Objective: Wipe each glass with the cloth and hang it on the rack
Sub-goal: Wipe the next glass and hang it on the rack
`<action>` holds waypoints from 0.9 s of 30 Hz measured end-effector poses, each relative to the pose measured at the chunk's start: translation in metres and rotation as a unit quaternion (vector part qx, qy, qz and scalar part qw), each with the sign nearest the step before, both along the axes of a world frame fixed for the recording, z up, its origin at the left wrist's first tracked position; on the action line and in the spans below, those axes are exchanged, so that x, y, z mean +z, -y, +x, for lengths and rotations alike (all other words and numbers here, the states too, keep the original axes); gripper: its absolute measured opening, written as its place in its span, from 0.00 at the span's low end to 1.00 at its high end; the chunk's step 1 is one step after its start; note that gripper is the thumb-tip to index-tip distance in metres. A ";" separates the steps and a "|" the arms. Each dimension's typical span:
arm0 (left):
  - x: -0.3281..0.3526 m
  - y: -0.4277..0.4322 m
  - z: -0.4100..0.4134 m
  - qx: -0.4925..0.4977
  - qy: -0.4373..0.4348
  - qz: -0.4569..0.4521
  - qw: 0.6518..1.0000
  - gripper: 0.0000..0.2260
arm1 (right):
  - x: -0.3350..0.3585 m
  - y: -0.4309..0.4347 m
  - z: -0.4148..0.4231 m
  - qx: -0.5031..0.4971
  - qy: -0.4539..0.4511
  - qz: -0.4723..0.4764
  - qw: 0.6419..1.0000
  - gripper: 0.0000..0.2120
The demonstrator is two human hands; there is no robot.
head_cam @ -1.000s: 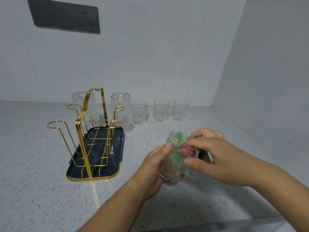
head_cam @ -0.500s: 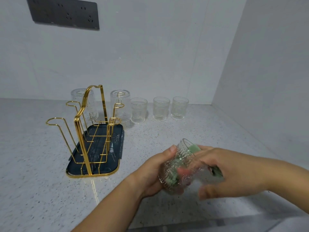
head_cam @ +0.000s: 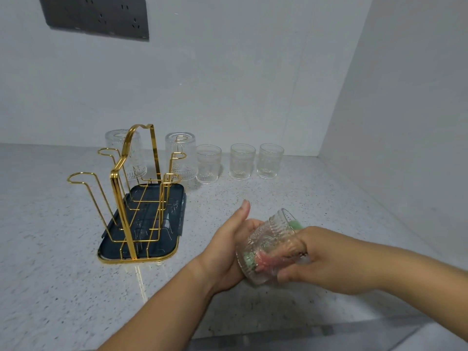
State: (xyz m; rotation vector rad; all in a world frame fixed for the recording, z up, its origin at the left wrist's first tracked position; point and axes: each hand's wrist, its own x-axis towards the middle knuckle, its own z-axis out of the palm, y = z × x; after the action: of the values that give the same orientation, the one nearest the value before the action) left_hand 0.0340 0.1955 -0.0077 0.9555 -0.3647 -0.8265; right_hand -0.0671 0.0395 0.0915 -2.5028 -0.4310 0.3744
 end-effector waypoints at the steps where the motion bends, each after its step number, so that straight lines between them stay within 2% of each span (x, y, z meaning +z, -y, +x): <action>1: -0.002 0.000 0.002 0.018 -0.003 -0.011 1.000 0.38 | -0.002 0.002 0.001 -0.018 0.003 0.025 1.000 0.09; 3: -0.002 0.001 0.000 0.017 0.016 -0.014 1.000 0.28 | -0.005 0.005 0.003 -0.068 -0.001 0.092 0.993 0.07; 6: -0.008 0.009 -0.006 0.057 0.093 0.007 0.994 0.23 | -0.014 0.005 0.005 -0.147 -0.043 0.243 0.958 0.07; 7: -0.008 0.010 -0.008 0.080 0.115 0.012 0.990 0.22 | -0.018 0.003 0.006 -0.164 -0.053 0.271 0.947 0.07; 9: -0.010 0.010 -0.008 0.122 0.136 0.006 0.983 0.20 | -0.024 -0.003 0.007 -0.167 -0.049 0.267 0.948 0.07; 11: -0.010 0.008 -0.007 0.148 0.122 -0.007 0.981 0.18 | -0.026 -0.009 0.007 -0.137 -0.034 0.228 0.963 0.09; 13: -0.010 0.008 -0.004 0.139 0.063 -0.023 0.988 0.26 | -0.025 -0.011 0.005 -0.094 0.008 0.152 0.984 0.12; 15: -0.005 0.008 -0.005 0.103 0.009 -0.001 0.995 0.32 | -0.024 -0.011 0.005 -0.026 0.078 0.032 0.996 0.10; 16: -0.003 0.007 -0.006 0.080 -0.003 0.017 0.997 0.30 | -0.023 -0.008 0.004 0.021 0.118 -0.051 0.991 0.09; 18: -0.003 0.007 -0.007 0.035 -0.005 0.035 0.999 0.25 | -0.021 0.002 0.005 0.106 0.182 -0.223 0.952 0.12; 19: -0.001 0.007 -0.007 0.025 -0.005 0.035 0.999 0.24 | -0.019 0.007 0.005 0.122 0.188 -0.272 0.936 0.15; 20: -0.001 0.008 -0.007 0.023 -0.006 0.030 0.999 0.24 | -0.017 0.009 0.006 0.124 0.185 -0.281 0.933 0.16; 23: -0.001 0.010 -0.008 0.064 0.002 0.008 0.998 0.23 | -0.021 0.005 0.006 0.074 0.156 -0.162 0.972 0.13; 25: -0.005 0.010 -0.007 0.123 0.014 -0.001 0.992 0.30 | -0.024 -0.002 0.009 0.019 0.068 -0.039 0.997 0.15; 27: -0.008 0.009 -0.005 0.168 0.054 -0.013 0.984 0.31 | -0.022 -0.005 0.010 -0.015 -0.020 0.131 0.991 0.16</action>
State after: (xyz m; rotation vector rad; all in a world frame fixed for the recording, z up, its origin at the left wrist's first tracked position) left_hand 0.0292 0.1867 -0.0161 1.0064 -0.2951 -0.4624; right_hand -0.0569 0.0441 0.0694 -2.2413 -0.3989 0.3329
